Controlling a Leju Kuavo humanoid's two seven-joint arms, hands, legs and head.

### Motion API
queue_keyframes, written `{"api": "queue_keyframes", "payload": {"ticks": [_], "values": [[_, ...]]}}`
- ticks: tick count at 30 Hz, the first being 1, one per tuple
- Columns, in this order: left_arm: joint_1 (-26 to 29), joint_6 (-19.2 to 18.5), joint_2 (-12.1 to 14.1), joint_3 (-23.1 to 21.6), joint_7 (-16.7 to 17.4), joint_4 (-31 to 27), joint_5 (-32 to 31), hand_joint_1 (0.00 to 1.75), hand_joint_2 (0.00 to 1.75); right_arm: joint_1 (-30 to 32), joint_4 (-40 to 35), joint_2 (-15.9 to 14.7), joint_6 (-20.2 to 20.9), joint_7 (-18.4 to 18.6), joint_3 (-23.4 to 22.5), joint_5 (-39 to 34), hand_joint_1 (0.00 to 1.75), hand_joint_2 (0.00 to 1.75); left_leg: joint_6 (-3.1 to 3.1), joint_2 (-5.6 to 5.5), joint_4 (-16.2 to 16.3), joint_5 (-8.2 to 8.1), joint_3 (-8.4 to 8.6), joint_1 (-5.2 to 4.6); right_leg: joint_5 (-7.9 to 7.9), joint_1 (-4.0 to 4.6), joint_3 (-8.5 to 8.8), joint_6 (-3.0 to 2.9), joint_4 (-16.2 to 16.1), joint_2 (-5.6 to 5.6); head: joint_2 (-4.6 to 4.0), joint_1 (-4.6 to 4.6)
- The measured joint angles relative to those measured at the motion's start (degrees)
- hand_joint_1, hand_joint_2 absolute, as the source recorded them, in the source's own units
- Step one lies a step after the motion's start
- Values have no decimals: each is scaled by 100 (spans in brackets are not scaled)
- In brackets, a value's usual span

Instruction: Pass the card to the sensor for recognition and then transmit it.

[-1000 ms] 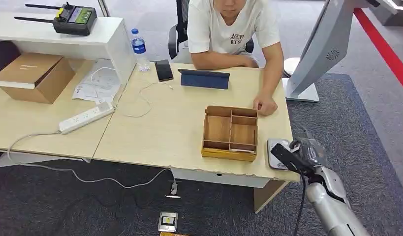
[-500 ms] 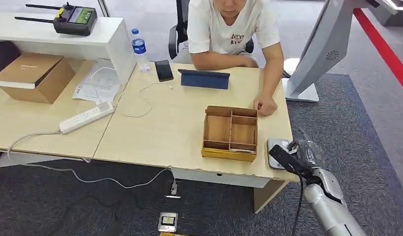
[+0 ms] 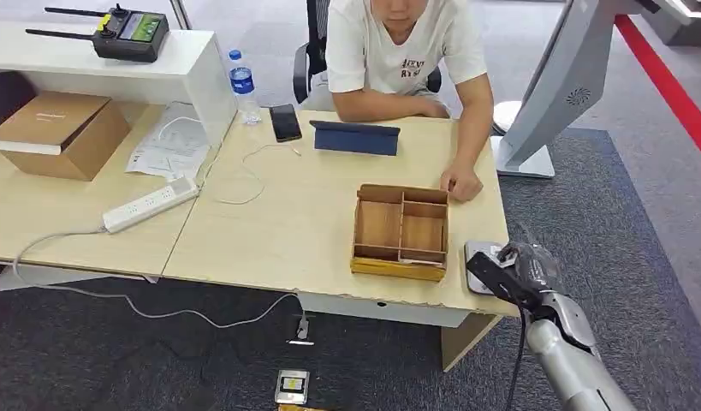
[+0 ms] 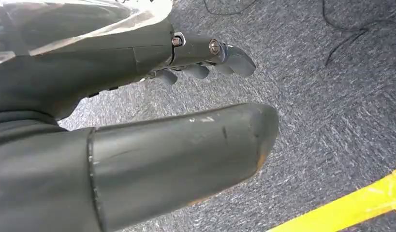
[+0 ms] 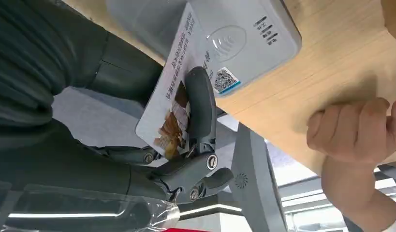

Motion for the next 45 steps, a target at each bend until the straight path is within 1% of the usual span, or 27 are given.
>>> {"api": "queue_keyframes", "payload": {"ticks": [5, 7, 11, 12, 15, 19, 24, 29, 33, 38, 45], "values": [[1, 9, 0, 0, -2, 0, -2, 0, 0, -26, -72, 2, -77, -11, 2, 44, 175, 175, 0, -1, 0, 0, -4, -1, 0, 0, -2, 0, 1, 0, -2, 0], [0, 28, 0, 0, -9, 0, -4, 0, 0, -107, -221, -2, -85, 50, 2, 94, 175, 175, 0, 1, 1, 0, -5, -1, 1, -1, -3, 1, 1, 0, 0, 0], [3, 70, -11, 0, -61, 0, -50, 0, 0, -309, -862, -122, 131, 356, -18, 92, 175, 175, -1, 2, 2, 2, -4, -1, 2, -2, -4, 2, 1, 0, 0, 0], [6, 72, -13, 0, -74, 0, -74, 0, 0, -389, -1164, -190, 221, 439, -57, 85, 175, 175, -1, 1, 2, 2, -4, -1, 2, -2, -3, 2, 1, -1, 0, 2], [13, 72, -17, 0, -100, 0, -120, 0, 0, -532, -1737, -326, 406, 590, -157, 61, 175, 175, -1, 1, 2, 2, -3, -1, 2, -2, -2, 2, 1, -1, 0, 0], [13, 68, -20, 0, -116, 0, -157, 0, 0, -590, -2339, -442, 512, 634, -252, 68, 175, 175, -1, 1, 2, 2, -4, -1, 2, -2, -3, 3, 0, -1, -2, 0], [4, 16, -26, -4, -166, 0, -266, 0, 0, -657, -2636, -457, 629, 557, -282, 388, 175, 175, -1, 0, 1, 2, -5, 0, 2, -1, -3, 2, 1, -1, 0, 0], [-32, -101, -26, -22, -155, -2, -429, 0, 0, -1029, -2496, -367, 787, 341, -225, 772, 175, 175, -2, -2, 0, 3, -8, 0, 3, -1, -5, 2, 5, -1, -2, 2], [-165, -212, -24, -76, -46, -2, -573, 0, 0, -1781, -1794, -119, 881, 122, 47, 1256, 175, 175, -4, 0, 0, 8, -11, 0, 5, -1, -10, 2, 11, 0, -2, 4], [-228, -254, -24, -142, -13, -9, -610, 0, 0, -2406, -993, 229, 1049, 142, 371, 1521, 175, 175, -5, -1, 1, 9, -11, 3, 5, 1, -11, 2, 12, -1, -2, 0], [-228, -240, -20, -151, -7, -9, -546, 0, 0, -2898, -196, 623, 1325, 304, 686, 1694, 175, 175, -5, -1, 1, 8, -13, 2, 4, 4, -12, 3, 11, -1, 0, 0]]}}
